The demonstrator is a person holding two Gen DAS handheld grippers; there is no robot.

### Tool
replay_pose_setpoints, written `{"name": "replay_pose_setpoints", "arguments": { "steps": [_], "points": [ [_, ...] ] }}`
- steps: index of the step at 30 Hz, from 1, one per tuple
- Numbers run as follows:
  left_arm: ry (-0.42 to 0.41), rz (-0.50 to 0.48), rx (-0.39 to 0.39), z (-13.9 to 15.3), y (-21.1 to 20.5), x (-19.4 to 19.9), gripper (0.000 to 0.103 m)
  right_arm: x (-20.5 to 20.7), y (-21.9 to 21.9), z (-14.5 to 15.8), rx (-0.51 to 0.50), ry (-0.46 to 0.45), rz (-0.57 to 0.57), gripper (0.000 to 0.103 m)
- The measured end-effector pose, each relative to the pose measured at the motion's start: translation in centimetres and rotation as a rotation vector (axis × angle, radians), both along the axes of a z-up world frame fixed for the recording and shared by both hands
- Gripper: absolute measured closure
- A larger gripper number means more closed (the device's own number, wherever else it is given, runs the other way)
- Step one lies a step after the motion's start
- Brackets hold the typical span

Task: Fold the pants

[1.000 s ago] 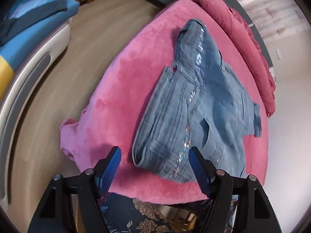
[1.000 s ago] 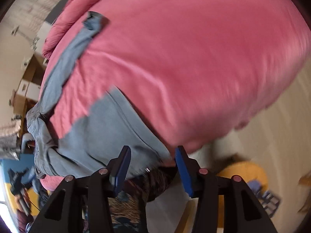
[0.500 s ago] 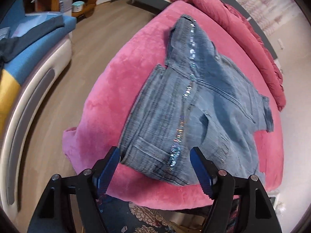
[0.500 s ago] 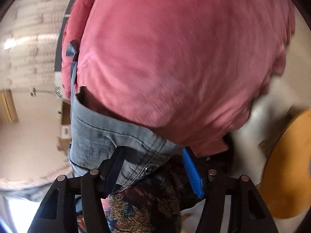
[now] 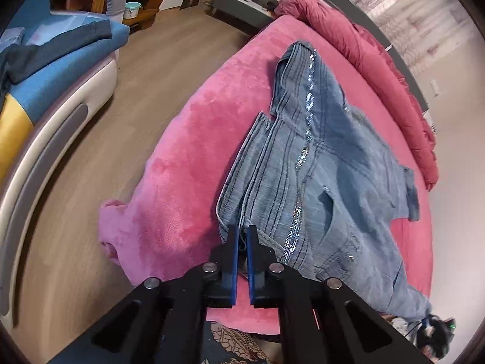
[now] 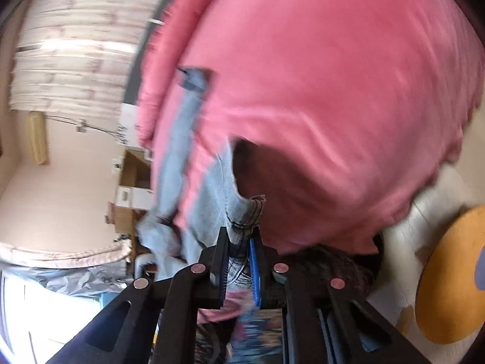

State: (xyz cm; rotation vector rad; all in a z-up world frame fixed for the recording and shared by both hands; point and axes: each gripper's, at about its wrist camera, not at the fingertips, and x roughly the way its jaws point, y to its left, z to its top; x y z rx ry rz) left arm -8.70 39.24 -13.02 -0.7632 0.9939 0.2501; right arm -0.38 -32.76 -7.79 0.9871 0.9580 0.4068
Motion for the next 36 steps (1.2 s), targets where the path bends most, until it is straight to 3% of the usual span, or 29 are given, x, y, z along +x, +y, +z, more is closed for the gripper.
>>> {"name": "replay_pose_setpoints", "arguments": {
  "steps": [4,6,8,9,10,12,13,16,21,25,28,32,35,36],
  "points": [
    [-0.029,0.001,0.013,1.5,0.4,-1.0,0.098,0.8,0.3,6.2,0.011,-0.105,-0.033,0.092],
    [-0.036,0.0,-0.023,1.9,0.7,-1.4,0.095,2.1,0.7,8.5,0.007,-0.122,-0.072,0.092],
    [-0.049,0.018,-0.033,2.3,0.8,-1.9,0.081,4.1,1.0,9.1,0.008,-0.067,-0.123,0.091],
    [-0.051,0.029,-0.051,2.3,0.8,-2.2,0.069,5.6,1.4,9.2,-0.017,-0.067,-0.141,0.087],
    [-0.055,0.039,-0.076,2.2,0.8,-2.4,0.063,7.4,2.1,9.4,-0.094,-0.067,-0.156,0.084],
    [-0.048,0.054,-0.087,2.0,0.5,-2.7,0.063,10.0,2.4,8.2,-0.112,-0.045,-0.187,0.059],
    [-0.041,0.052,-0.089,1.8,0.3,-2.8,0.063,11.0,2.4,7.3,-0.113,-0.02,-0.188,0.058],
    [-0.019,0.043,-0.107,1.0,-0.5,-2.9,0.062,12.6,2.6,5.0,-0.221,0.08,-0.184,0.058],
    [0.02,0.071,-0.145,-0.8,-1.0,-2.2,0.052,9.5,2.1,1.9,-0.272,0.135,-0.098,0.058],
    [0.041,0.087,-0.142,-1.6,-1.3,-1.0,0.053,8.8,1.5,1.0,-0.266,0.144,-0.096,0.058],
    [0.03,0.096,-0.122,-1.4,-1.7,-0.4,0.054,11.7,2.3,0.6,-0.309,0.117,-0.083,0.058],
    [0.038,0.09,-0.076,-1.3,-1.8,0.5,0.055,16.8,3.2,-0.1,-0.47,0.127,-0.092,0.058],
    [0.049,0.073,-0.042,-1.3,-1.7,1.3,0.061,19.7,3.8,-1.4,-0.491,0.158,0.049,0.058],
    [0.054,0.075,-0.032,-1.4,-1.6,1.4,0.066,20.3,4.2,-2.0,-0.554,0.194,0.091,0.058]
  ]
}}
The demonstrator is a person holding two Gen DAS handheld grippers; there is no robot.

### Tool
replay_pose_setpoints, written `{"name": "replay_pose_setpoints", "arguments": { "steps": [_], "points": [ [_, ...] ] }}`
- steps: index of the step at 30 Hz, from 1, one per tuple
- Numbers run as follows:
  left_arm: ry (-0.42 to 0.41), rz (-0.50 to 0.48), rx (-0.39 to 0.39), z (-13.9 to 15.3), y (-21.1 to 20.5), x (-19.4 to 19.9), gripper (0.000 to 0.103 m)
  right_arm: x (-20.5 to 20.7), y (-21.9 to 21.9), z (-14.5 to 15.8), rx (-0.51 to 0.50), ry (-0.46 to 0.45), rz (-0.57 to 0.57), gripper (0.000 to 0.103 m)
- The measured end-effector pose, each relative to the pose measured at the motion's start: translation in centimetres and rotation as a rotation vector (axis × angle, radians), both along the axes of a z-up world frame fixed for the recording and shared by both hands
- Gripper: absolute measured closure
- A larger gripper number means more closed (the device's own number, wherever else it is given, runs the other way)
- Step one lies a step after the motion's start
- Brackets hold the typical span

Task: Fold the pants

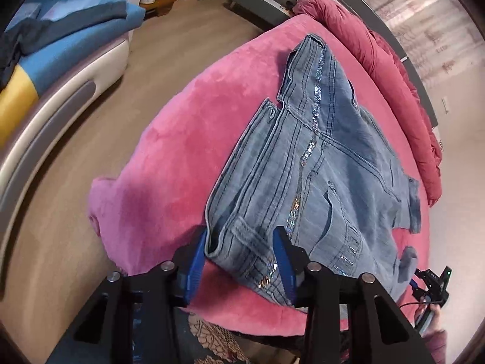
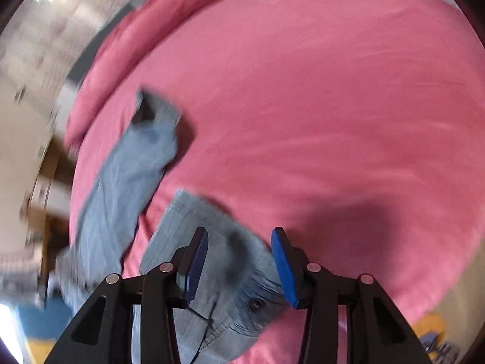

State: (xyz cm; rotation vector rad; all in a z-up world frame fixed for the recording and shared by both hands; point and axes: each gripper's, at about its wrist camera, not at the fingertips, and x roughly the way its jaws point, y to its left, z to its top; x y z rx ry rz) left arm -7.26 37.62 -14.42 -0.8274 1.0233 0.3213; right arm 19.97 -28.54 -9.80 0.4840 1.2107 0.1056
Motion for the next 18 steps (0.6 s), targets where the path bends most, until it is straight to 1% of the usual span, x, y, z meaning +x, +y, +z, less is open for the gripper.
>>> {"name": "replay_pose_setpoints", "arguments": {
  "steps": [1,2,3,4,5,7,8,11,13,14,15,16,17,18],
  "points": [
    [0.009,-0.002,0.01,-0.1,0.1,0.2,0.077,0.2,0.3,-0.4,-0.039,0.011,0.039,0.058],
    [0.017,-0.005,0.019,-0.2,0.1,0.4,0.082,0.4,0.6,-0.6,-0.033,0.026,0.073,0.058],
    [0.025,-0.008,0.03,-0.2,0.1,0.5,0.092,0.3,1.0,-0.9,-0.047,0.057,0.111,0.063],
    [0.028,-0.01,0.044,-0.3,0.2,0.6,0.096,0.0,1.2,-0.9,-0.091,0.064,0.131,0.068],
    [0.025,-0.017,0.048,-0.3,0.2,0.7,0.096,-0.5,1.4,-0.6,-0.107,0.048,0.161,0.084],
    [0.024,-0.021,0.045,-0.4,0.2,0.8,0.097,-1.6,1.5,0.0,-0.077,0.031,0.201,0.086],
    [0.017,-0.019,0.037,-0.3,0.3,0.7,0.097,-2.7,1.4,0.8,-0.094,0.009,0.205,0.086],
    [-0.017,-0.015,0.01,0.6,0.8,0.2,0.098,-5.2,0.5,3.1,-0.088,-0.05,0.201,0.087],
    [-0.042,-0.02,0.0,1.6,1.2,-0.4,0.098,-7.9,-1.0,5.0,-0.086,-0.082,0.18,0.087],
    [-0.054,-0.022,-0.002,2.2,1.3,-0.8,0.098,-8.6,-1.5,5.7,-0.081,-0.085,0.169,0.087],
    [-0.067,-0.021,-0.004,2.7,1.5,-1.2,0.098,-10.4,-2.7,6.5,-0.081,-0.091,0.157,0.088],
    [-0.073,-0.019,-0.012,3.0,1.9,-1.7,0.098,-11.2,-3.0,7.0,-0.082,-0.089,0.151,0.088],
    [-0.074,-0.017,-0.02,3.1,2.1,-1.9,0.098,-12.5,-3.4,7.4,-0.084,-0.075,0.136,0.088],
    [-0.071,-0.013,-0.036,3.1,2.3,-2.2,0.098,-13.5,-3.9,7.3,-0.093,-0.06,0.13,0.088]
  ]
}}
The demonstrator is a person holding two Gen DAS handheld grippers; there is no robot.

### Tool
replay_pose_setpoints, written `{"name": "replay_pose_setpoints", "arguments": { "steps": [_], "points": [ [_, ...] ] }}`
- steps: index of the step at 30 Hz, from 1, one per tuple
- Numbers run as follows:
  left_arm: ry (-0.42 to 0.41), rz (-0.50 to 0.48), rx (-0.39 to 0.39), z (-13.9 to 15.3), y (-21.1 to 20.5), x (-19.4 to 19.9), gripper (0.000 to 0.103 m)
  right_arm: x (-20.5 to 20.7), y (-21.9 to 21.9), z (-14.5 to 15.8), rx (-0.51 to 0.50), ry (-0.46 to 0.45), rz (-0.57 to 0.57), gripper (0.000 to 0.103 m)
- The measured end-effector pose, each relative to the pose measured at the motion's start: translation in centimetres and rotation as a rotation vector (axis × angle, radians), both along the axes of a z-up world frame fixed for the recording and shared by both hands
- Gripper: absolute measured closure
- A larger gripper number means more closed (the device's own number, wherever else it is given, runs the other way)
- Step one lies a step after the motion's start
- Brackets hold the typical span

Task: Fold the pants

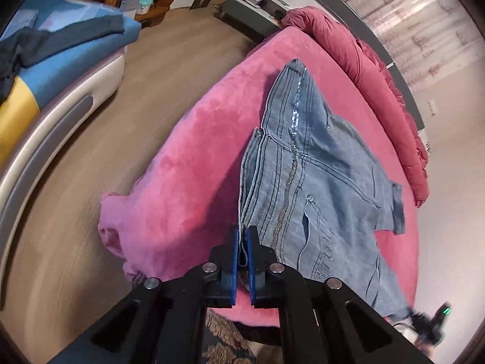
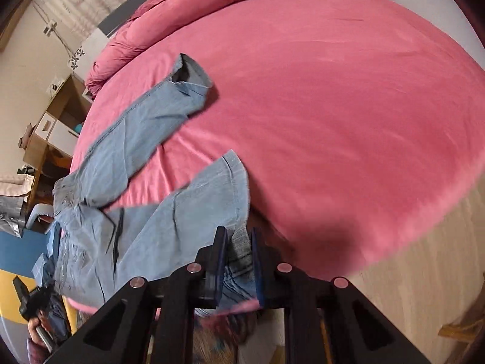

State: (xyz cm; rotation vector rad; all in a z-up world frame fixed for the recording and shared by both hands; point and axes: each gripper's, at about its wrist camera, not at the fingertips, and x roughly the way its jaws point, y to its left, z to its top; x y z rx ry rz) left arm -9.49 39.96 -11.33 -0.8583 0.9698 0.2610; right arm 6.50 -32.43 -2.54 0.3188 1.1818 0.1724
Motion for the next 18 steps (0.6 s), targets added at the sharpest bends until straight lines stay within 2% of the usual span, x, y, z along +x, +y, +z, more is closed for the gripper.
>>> {"name": "replay_pose_setpoints", "arguments": {
  "steps": [2,5,7,9,10,12,14,18],
  "points": [
    [0.034,-0.001,-0.001,-0.3,0.1,-0.5,0.098,-2.0,-1.2,-1.4,-0.02,0.059,-0.017,0.088],
    [0.077,-0.003,-0.001,-1.0,0.0,-1.1,0.098,-5.0,-2.0,-5.7,-0.032,0.172,-0.04,0.088],
    [0.098,0.0,-0.003,-1.6,0.0,-1.6,0.098,-6.3,-1.6,-7.6,-0.038,0.215,-0.048,0.088],
    [0.087,0.013,-0.019,-1.5,0.2,-2.0,0.098,-6.9,-0.9,-9.5,-0.065,0.256,-0.039,0.088],
    [0.076,0.014,-0.013,-1.1,0.2,-2.2,0.098,-7.2,-0.6,-9.8,-0.069,0.267,-0.039,0.088],
    [0.068,0.0,0.007,-0.3,0.1,-2.5,0.098,-8.0,-0.9,-7.7,-0.02,0.216,-0.044,0.088],
    [0.078,-0.017,0.039,0.1,0.1,-2.3,0.098,-8.6,-1.2,-5.4,-0.029,0.183,-0.025,0.088],
    [0.135,-0.012,0.058,-1.2,0.4,-1.3,0.091,-7.9,-1.0,-6.3,-0.089,0.238,0.011,0.087]
  ]
}}
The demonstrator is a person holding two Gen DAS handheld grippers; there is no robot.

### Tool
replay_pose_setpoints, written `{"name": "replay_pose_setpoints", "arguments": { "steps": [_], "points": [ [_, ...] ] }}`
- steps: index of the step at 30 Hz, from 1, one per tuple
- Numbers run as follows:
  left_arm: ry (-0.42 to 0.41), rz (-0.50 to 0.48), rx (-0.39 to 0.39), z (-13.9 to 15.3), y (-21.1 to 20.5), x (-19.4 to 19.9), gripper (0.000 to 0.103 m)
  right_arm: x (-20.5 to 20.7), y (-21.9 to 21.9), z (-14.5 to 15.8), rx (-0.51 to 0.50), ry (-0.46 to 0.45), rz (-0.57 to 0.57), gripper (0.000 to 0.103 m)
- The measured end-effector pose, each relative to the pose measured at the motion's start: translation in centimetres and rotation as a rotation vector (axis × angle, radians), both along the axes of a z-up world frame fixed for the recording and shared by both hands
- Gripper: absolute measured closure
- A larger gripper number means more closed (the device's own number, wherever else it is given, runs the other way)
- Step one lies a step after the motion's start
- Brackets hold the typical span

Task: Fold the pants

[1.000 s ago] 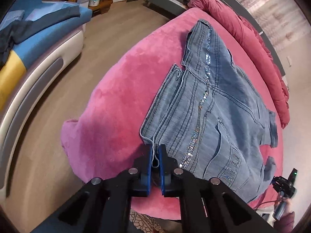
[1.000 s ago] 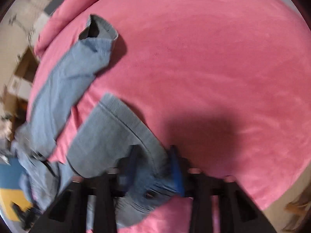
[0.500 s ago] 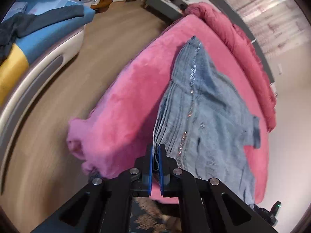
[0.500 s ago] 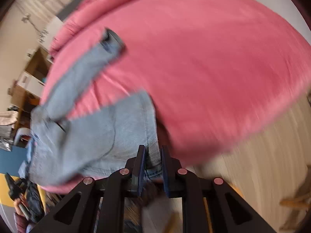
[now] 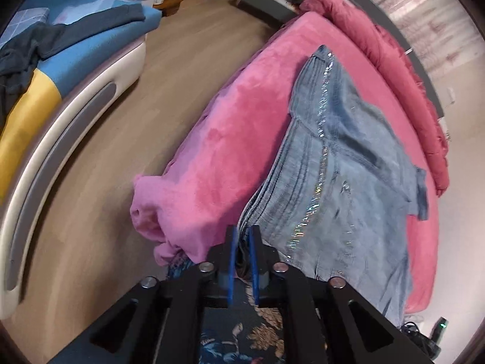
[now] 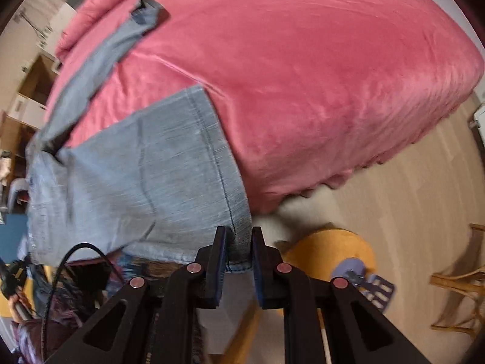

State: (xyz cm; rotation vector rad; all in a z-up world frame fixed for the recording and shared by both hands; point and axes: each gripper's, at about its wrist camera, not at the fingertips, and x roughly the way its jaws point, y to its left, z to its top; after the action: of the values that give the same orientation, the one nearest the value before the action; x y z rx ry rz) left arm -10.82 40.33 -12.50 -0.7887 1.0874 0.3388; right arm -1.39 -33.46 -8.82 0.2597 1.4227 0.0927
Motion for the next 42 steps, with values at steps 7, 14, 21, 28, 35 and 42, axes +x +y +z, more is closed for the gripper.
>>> {"name": "replay_pose_setpoints", "arguments": {
  "steps": [7,14,21,28,35,42],
  "points": [
    [0.035,0.032,0.008,1.0,1.1,-0.7,0.058,3.2,0.8,0.9,-0.099,-0.052,-0.029,0.071],
    [-0.045,0.096,0.123,5.4,4.9,2.5,0.045,12.1,5.8,5.8,-0.089,-0.271,0.064,0.067],
    [-0.107,-0.034,0.144,5.9,4.4,13.2,0.045,26.8,14.4,8.4,-0.018,-0.404,0.155,0.06],
    [-0.147,-0.109,0.116,5.2,5.0,21.5,0.039,39.9,15.8,5.2,0.144,-0.319,-0.015,0.054],
    [-0.164,-0.117,0.085,5.0,8.0,27.1,0.032,45.0,17.2,1.8,0.148,-0.257,-0.043,0.054],
    [-0.121,-0.2,-0.092,2.7,9.1,33.6,0.026,46.9,19.5,2.4,0.064,-0.302,0.084,0.089]
  ]
}}
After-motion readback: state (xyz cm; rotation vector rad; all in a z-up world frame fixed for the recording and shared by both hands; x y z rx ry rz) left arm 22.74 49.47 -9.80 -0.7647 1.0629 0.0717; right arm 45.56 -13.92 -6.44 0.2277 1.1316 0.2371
